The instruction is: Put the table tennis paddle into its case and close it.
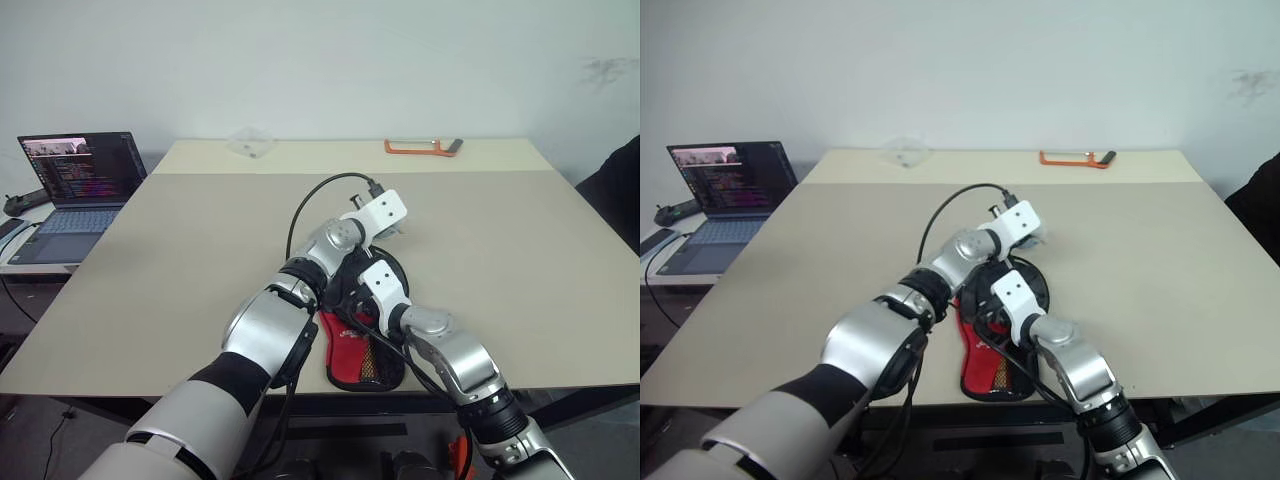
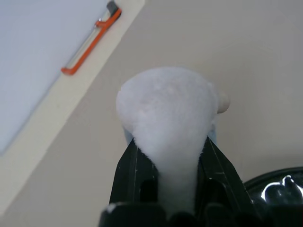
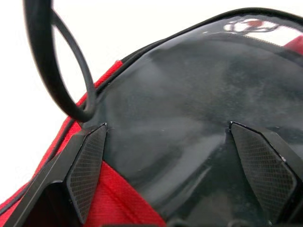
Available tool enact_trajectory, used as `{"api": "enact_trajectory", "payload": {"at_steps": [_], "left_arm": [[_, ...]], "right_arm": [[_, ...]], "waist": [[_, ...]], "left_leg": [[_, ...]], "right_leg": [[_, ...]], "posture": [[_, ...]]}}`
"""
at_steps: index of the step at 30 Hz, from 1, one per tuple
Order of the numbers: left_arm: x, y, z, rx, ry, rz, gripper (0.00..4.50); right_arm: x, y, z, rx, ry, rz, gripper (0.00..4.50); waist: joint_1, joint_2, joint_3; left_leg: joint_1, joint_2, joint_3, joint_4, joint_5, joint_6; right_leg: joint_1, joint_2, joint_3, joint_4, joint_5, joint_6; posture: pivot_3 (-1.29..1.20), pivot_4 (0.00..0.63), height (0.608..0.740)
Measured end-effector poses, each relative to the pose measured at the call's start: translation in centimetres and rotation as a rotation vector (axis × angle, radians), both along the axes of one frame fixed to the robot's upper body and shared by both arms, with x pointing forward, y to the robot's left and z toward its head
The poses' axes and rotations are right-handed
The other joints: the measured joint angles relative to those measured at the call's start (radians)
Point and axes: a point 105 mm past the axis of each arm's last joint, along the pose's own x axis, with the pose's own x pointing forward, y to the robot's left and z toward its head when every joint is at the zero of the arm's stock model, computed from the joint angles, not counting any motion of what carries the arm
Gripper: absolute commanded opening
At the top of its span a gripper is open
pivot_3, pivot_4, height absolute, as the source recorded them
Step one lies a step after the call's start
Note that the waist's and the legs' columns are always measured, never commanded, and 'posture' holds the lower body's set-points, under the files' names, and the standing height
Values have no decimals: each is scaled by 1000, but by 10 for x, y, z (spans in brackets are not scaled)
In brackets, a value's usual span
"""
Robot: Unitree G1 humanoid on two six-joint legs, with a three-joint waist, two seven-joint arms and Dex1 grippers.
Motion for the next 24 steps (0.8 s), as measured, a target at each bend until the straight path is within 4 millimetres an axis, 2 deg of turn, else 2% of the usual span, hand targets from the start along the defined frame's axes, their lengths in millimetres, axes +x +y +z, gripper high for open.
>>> {"api": "enact_trajectory", "payload": {"at_steps": [4,9,11,14,17,20,24], "left_arm": [[-2,-6,1,39,-46,-18,465],[8,11,9,46,-124,65,465],[14,24,13,63,-166,131,465],[27,55,23,98,-239,260,446],[32,73,29,116,-279,320,446],[31,70,27,139,-294,320,445],[25,46,27,184,-333,247,445]], "right_arm": [[-1,1,0,-4,-4,2,4500],[-1,1,0,-6,-5,3,4500],[-1,3,0,-5,-5,6,4500],[-3,7,0,-3,-4,17,4500],[-3,6,0,-4,-5,16,4500],[-3,6,0,-6,-6,15,4500],[-4,7,0,-5,-7,20,4500]], "waist": [[1,0,0],[0,0,0],[-2,0,0],[-6,0,0],[-5,0,0],[-4,0,0],[-5,0,0]], "left_leg": [[0,0,0,0,0,0],[0,0,0,-1,0,0],[0,0,0,-1,0,0],[0,0,0,-2,0,0],[0,0,0,-2,0,0],[0,0,0,-1,0,0],[0,0,0,-2,0,0]], "right_leg": [[0,0,0,-3,1,1],[0,0,0,-3,1,1],[0,0,0,-3,1,1],[0,0,1,-3,1,1],[0,0,0,-3,1,1],[0,0,0,-3,1,1],[0,0,0,-3,1,1]], "posture": [[0,150,740],[0,150,740],[0,150,740],[0,150,740],[0,150,740],[0,150,740],[0,150,740]]}}
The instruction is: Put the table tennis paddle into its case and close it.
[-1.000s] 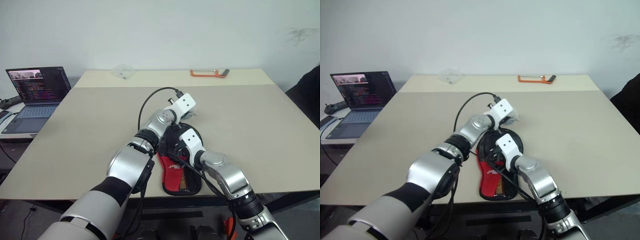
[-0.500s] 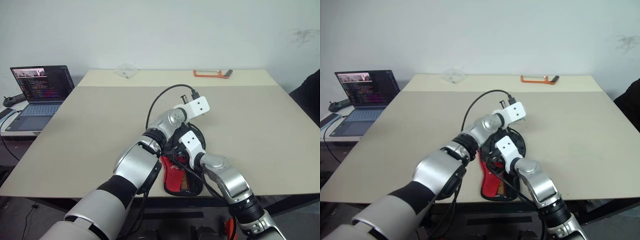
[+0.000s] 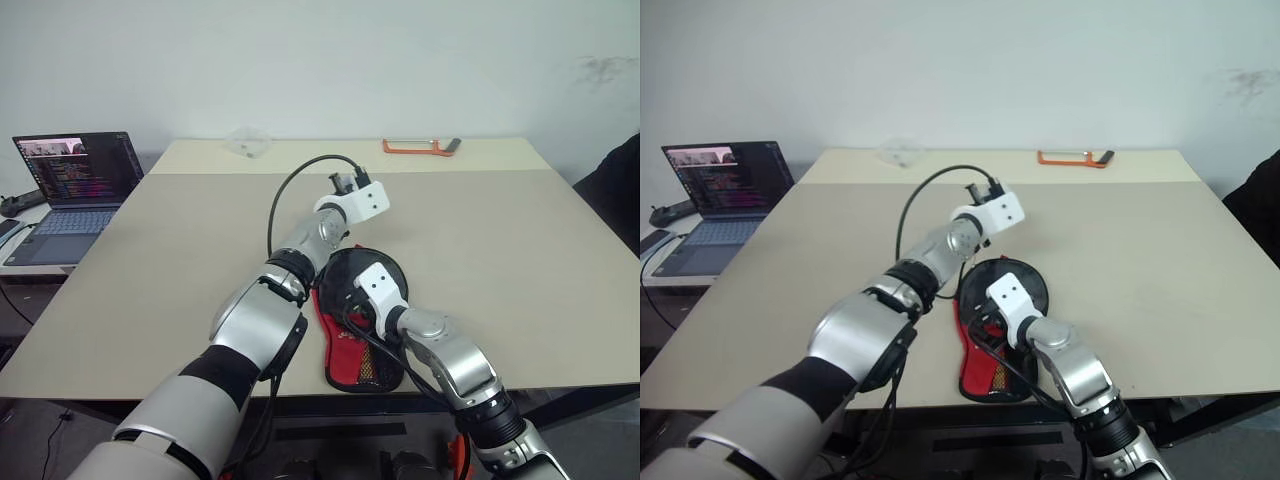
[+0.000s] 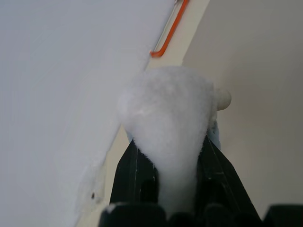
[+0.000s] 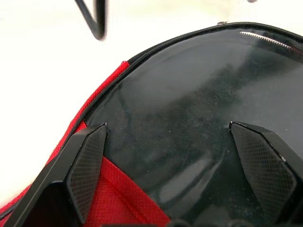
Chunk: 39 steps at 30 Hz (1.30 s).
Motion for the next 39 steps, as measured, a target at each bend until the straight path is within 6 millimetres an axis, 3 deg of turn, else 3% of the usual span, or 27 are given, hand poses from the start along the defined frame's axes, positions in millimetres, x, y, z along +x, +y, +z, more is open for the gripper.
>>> {"api": "enact_trajectory", "payload": {"at_steps": [7,16,26,37,39], "left_arm": [[-11,-35,10,73,-71,-110,445],[-37,-89,7,38,-66,-295,445],[-51,-109,1,-30,42,-400,445],[-58,-114,-6,-95,202,-475,4390],[-58,-114,-5,-96,199,-475,4390]], "right_arm": [[-3,2,0,-4,-7,7,4500],[-3,2,0,-8,-9,11,4500],[-3,3,0,-12,-11,11,4500],[-4,4,-1,-10,-7,13,4500],[-4,4,-1,-10,-6,13,4500]], "waist": [[1,0,0],[1,0,0],[1,0,0],[-1,1,-1],[-2,1,-1]], "left_leg": [[-1,0,0,0,0,0],[-1,0,0,0,0,0],[-1,0,0,0,0,0],[0,0,1,0,0,0],[0,0,1,0,0,0]], "right_leg": [[0,0,0,-1,0,0],[0,0,0,-1,0,0],[0,0,0,-1,0,1],[0,0,0,-1,0,0],[0,0,1,-1,0,0]], "posture": [[0,150,740],[0,150,740],[0,150,740],[0,150,740],[0,150,740]]}}
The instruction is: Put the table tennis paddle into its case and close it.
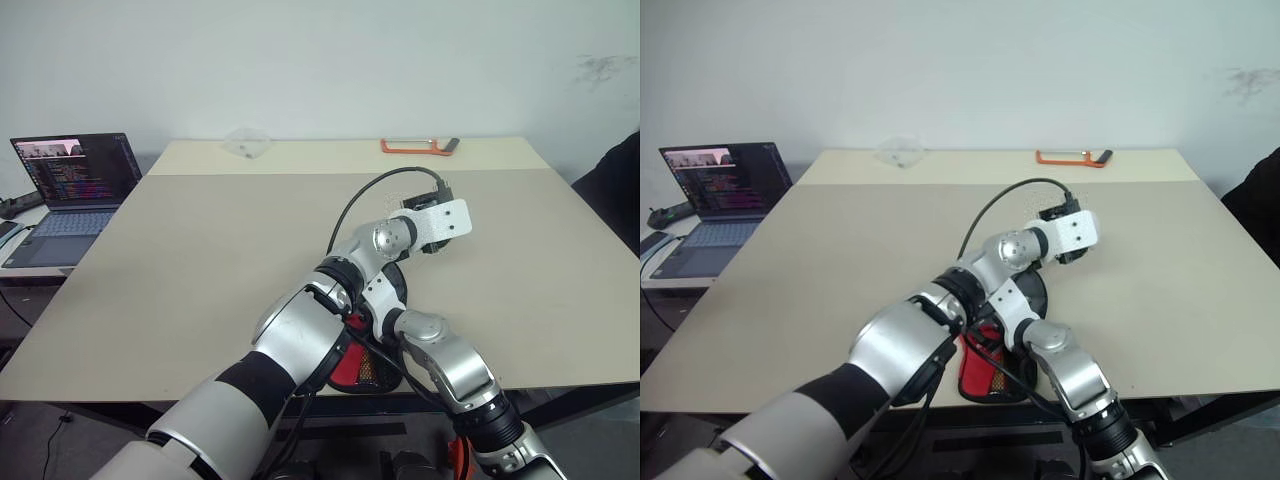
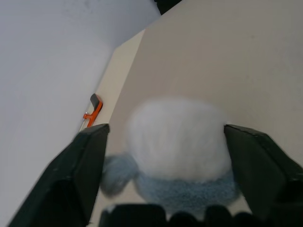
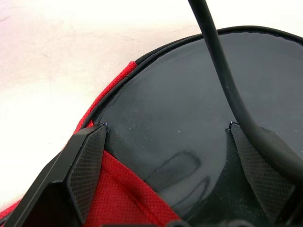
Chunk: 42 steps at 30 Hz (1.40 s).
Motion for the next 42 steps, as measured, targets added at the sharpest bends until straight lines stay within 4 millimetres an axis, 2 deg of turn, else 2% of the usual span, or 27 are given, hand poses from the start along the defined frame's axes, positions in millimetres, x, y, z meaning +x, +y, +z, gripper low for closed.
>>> {"api": "enact_trajectory", "payload": {"at_steps": [8,12,20,23,29,32,34,37,40,42], "left_arm": [[4,11,-3,-38,31,11,4390],[13,27,8,-167,94,40,4390],[38,85,47,-381,107,138,4390],[50,119,62,-440,96,218,4390],[64,187,77,-585,112,368,4390],[62,203,69,-657,164,358,4390],[60,204,51,-667,236,331,4390],[52,197,22,-663,329,269,4390],[42,186,2,-634,395,193,4390],[34,180,-8,-606,429,133,4390]], "right_arm": [[1,1,-1,-4,7,2,4500],[2,2,-1,-2,9,6,4500],[4,4,-1,0,11,21,4500],[5,7,1,9,11,25,4500],[4,1,14,67,46,2,4500],[1,-12,25,96,85,-14,4500],[-1,-22,41,125,78,-21,4500],[-8,-27,78,170,17,20,4500],[-16,-38,97,178,-7,40,4500],[-18,-53,105,175,-17,18,4500]], "waist": [[-1,3,-2],[-3,3,-2],[-10,3,-2],[-15,3,-2],[-16,3,-2],[-9,3,-1],[0,3,-1],[1,3,-1],[2,3,-1],[2,3,-1]], "left_leg": [[3,0,1,0,0,0],[3,1,1,0,0,0],[4,1,1,0,0,0],[4,1,0,0,0,0],[0,1,0,0,0,0],[-6,0,-1,1,1,-1],[-9,0,-1,1,2,-3],[-19,0,-1,2,2,-3],[-22,0,-1,2,2,-3],[-22,-1,0,2,2,-3]], "right_leg": [[2,0,1,0,0,1],[2,0,1,1,0,0],[2,1,1,1,0,0],[2,1,1,2,0,0],[-1,1,1,1,0,-1],[-7,1,1,1,1,-1],[-9,0,1,0,1,-1],[-18,0,1,1,1,-1],[-20,-1,1,1,1,-2],[-20,-1,1,0,1,-2]], "posture": [[0,150,740],[0,150,740],[0,150,740],[0,150,740],[0,150,740],[0,150,740],[0,150,740],[0,150,740],[0,150,740],[0,150,740]]}}
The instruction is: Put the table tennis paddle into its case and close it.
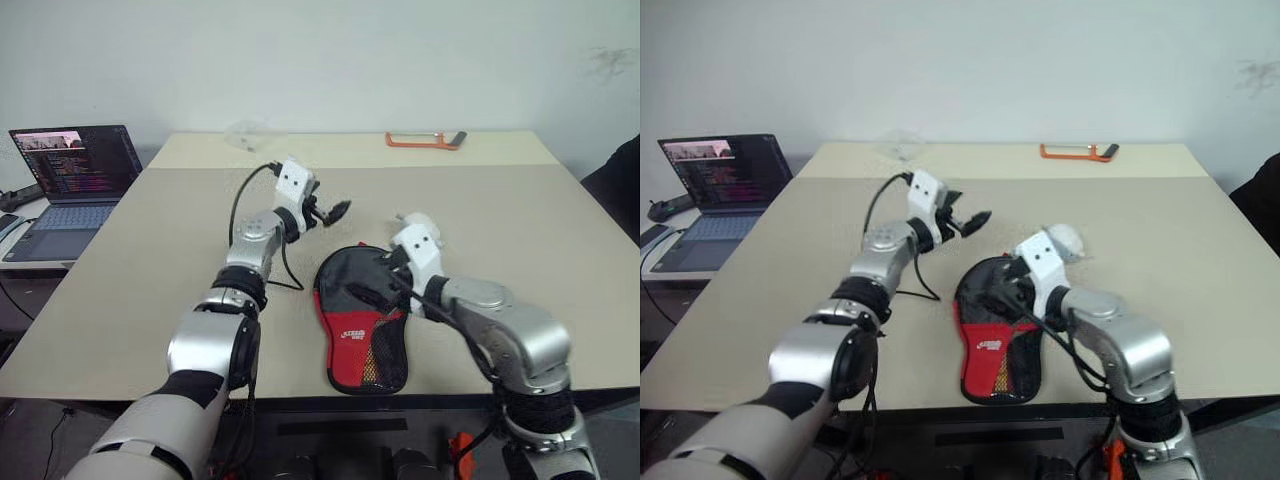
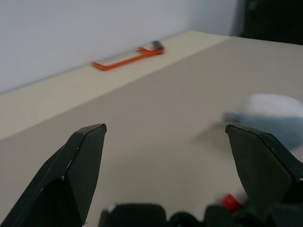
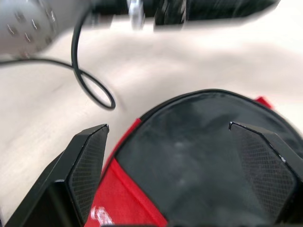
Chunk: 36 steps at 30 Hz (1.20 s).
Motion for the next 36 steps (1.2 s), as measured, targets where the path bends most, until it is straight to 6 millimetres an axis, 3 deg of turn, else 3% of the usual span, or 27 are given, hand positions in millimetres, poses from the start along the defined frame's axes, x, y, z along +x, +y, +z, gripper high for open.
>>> {"api": "enact_trajectory", "payload": {"at_steps": [3,6,11,15,23,30,36], "left_arm": [[-24,-13,-12,34,1,-184,4390],[-51,-20,-39,108,54,-354,4390],[-65,-13,-60,199,115,-425,4390],[-62,-13,-69,220,121,-394,4390],[-61,-19,-77,225,131,-379,4390],[-63,-20,-81,228,129,-374,4390],[-62,-20,-81,226,125,-360,4390]], "right_arm": [[2,-22,8,-39,-27,-58,4500],[11,-55,23,-72,-82,-177,4500],[37,-88,35,-93,-145,-338,4500],[54,-86,36,-86,-153,-335,4500],[102,-58,2,-83,-85,-307,4500],[152,-58,-17,-119,-90,-419,4500],[162,-49,-48,-222,-75,-408,4500]], "waist": [[-1,0,0],[-2,0,0],[-1,0,0],[-1,0,0],[-4,0,0],[-12,1,0],[-24,1,0]], "left_leg": [[0,0,1,-1,0,0],[1,1,2,0,0,1],[4,1,2,0,-1,4],[6,1,2,0,-1,4],[5,1,3,0,0,1],[6,1,4,0,1,1],[5,1,4,0,1,1]], "right_leg": [[0,0,1,0,0,0],[0,0,1,1,0,0],[3,0,1,2,1,-2],[5,0,2,2,1,-1],[4,0,2,2,1,-2],[3,0,3,2,1,-2],[3,0,3,1,1,-2]], "posture": [[0,150,740],[0,150,740],[0,150,740],[0,150,740],[0,150,740],[0,150,740],[0,150,740]]}}
